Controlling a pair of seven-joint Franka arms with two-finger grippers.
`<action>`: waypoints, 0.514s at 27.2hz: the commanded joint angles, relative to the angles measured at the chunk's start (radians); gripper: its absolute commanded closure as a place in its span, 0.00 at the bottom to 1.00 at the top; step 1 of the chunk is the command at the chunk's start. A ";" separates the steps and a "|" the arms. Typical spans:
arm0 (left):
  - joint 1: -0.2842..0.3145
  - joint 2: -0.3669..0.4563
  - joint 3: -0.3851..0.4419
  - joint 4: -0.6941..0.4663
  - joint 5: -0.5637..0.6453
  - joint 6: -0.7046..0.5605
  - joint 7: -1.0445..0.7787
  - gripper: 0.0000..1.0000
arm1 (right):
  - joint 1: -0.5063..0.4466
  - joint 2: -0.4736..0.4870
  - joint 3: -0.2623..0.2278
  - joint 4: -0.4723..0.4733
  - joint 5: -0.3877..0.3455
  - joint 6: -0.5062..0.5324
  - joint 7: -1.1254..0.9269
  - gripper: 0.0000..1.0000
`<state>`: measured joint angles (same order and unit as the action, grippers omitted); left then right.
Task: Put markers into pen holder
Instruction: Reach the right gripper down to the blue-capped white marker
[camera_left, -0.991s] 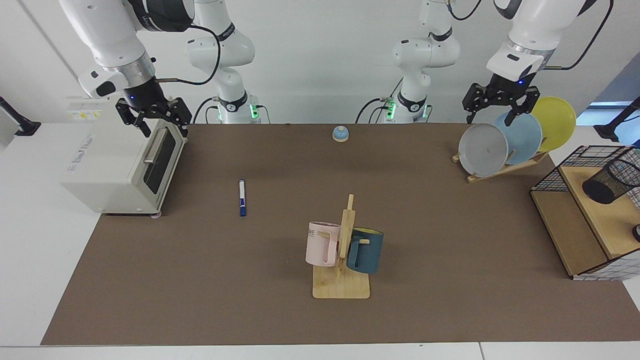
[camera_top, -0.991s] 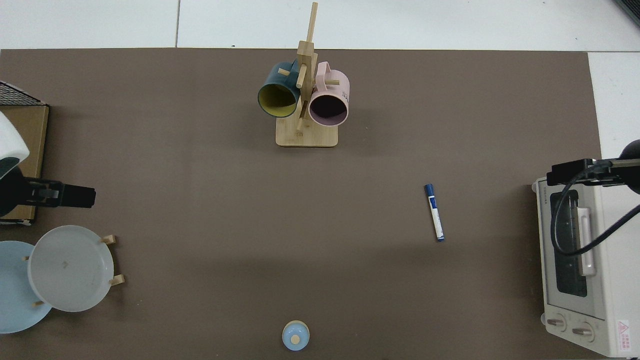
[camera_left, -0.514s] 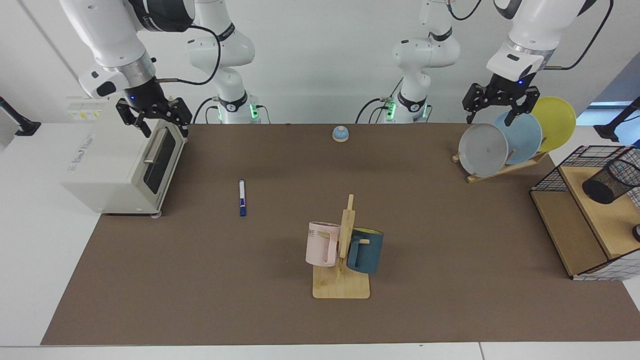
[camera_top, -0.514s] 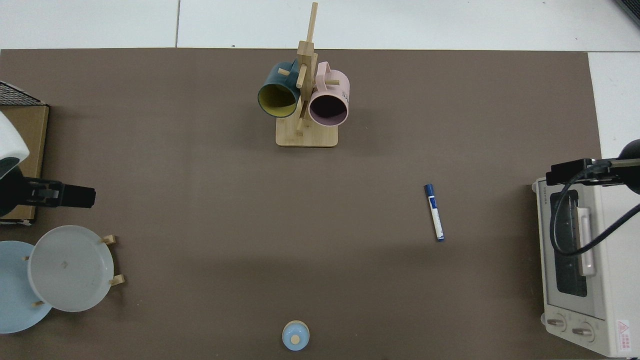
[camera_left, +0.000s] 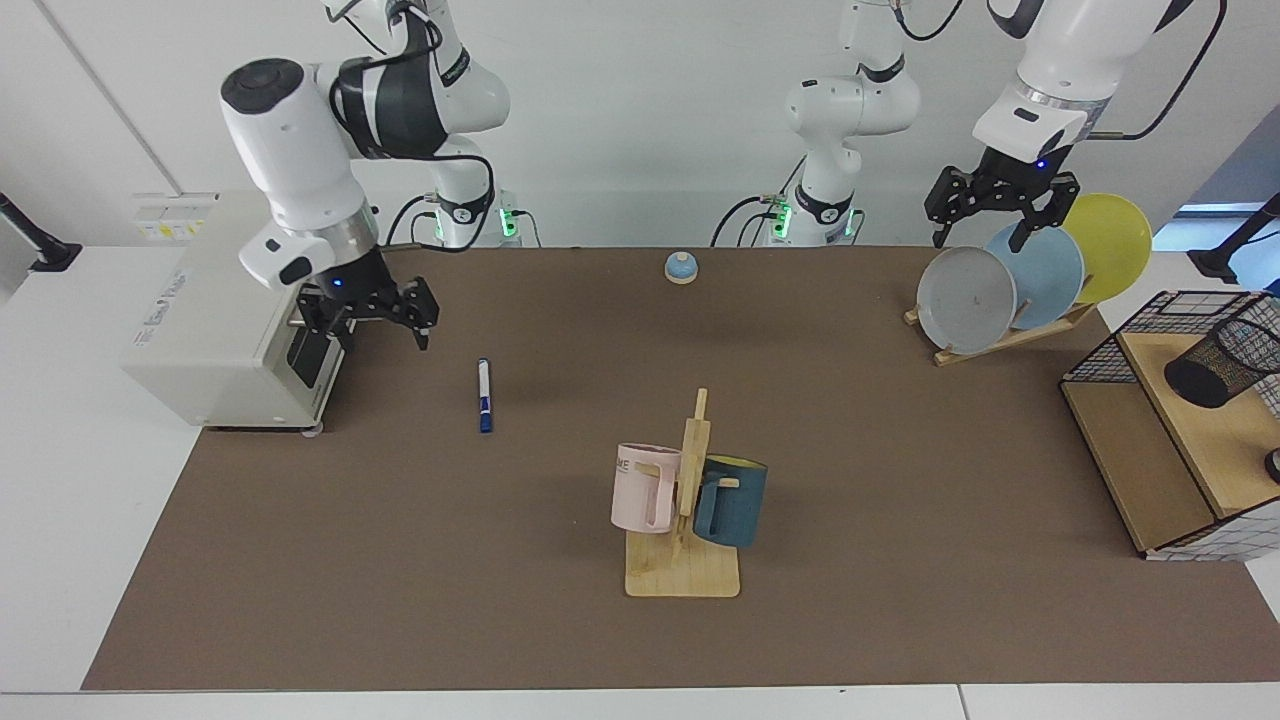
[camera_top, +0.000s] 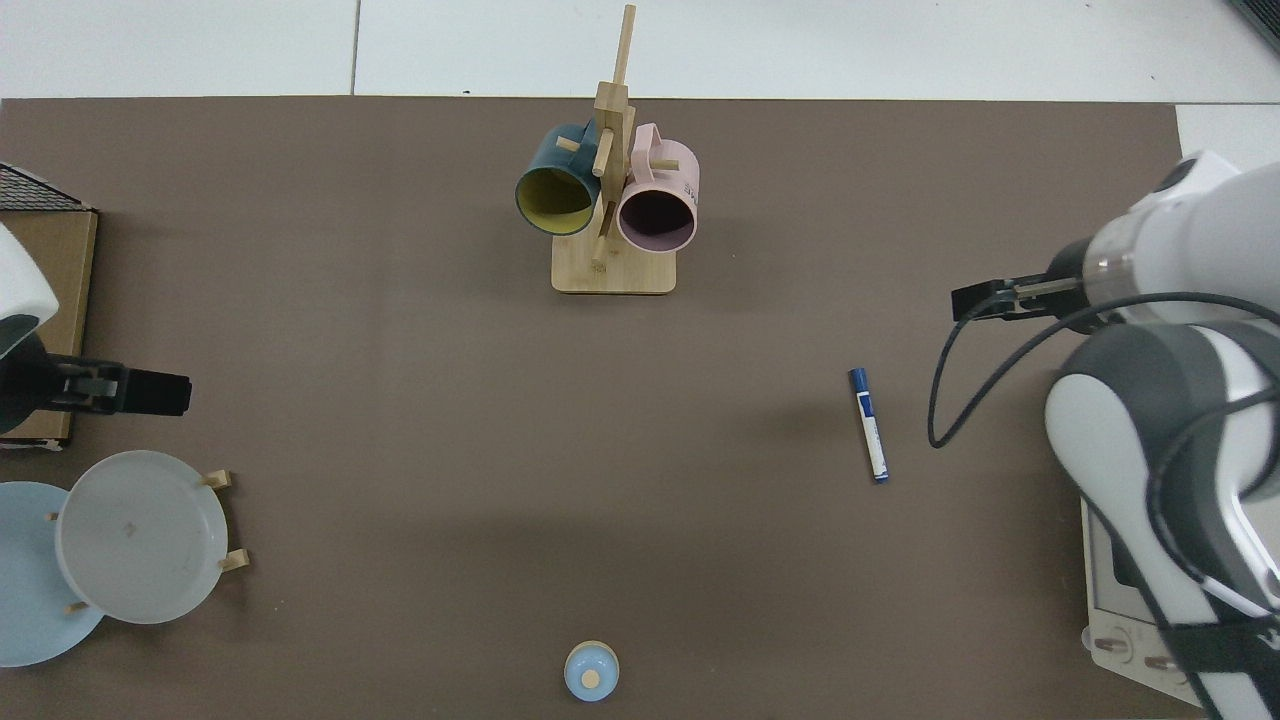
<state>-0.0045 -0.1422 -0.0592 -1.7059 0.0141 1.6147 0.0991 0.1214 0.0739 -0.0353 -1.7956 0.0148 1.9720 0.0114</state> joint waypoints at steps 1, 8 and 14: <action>0.014 -0.004 -0.007 0.011 0.001 -0.016 -0.007 0.00 | 0.020 0.087 0.029 -0.036 0.007 0.134 0.004 0.00; 0.014 -0.004 -0.007 0.011 0.001 -0.016 -0.007 0.00 | 0.055 0.055 0.029 -0.207 0.005 0.223 0.021 0.00; 0.014 -0.004 -0.007 0.011 0.001 -0.016 -0.007 0.00 | 0.063 -0.025 0.031 -0.392 0.005 0.274 0.013 0.00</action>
<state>-0.0045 -0.1422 -0.0592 -1.7059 0.0141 1.6147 0.0991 0.1806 0.1610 -0.0073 -2.0069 0.0151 2.1809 0.0199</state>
